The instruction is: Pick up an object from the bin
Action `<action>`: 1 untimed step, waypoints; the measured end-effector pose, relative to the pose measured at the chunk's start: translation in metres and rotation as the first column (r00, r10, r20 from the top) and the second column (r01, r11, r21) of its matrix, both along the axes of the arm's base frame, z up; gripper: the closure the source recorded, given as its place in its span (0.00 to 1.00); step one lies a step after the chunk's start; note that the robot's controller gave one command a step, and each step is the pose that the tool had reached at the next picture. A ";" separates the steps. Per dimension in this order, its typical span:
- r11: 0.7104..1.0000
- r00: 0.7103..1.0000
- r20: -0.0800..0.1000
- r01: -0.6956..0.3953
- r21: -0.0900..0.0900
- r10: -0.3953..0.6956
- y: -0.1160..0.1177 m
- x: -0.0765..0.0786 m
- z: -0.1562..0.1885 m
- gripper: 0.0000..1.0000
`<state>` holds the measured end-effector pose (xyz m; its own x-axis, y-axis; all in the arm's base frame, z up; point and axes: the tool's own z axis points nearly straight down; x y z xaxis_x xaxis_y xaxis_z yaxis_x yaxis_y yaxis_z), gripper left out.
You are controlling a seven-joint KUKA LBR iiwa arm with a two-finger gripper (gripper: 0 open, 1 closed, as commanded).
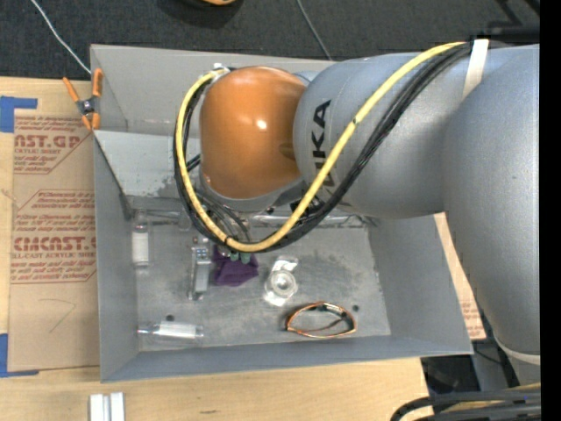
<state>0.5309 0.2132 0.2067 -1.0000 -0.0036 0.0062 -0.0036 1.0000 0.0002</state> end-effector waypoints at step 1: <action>1.000 1.000 0.007 0.003 0.001 -0.003 -0.002 0.002 0.005 0.00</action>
Offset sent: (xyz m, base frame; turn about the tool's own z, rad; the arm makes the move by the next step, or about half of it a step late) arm -0.0487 0.0325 -0.1367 -0.0953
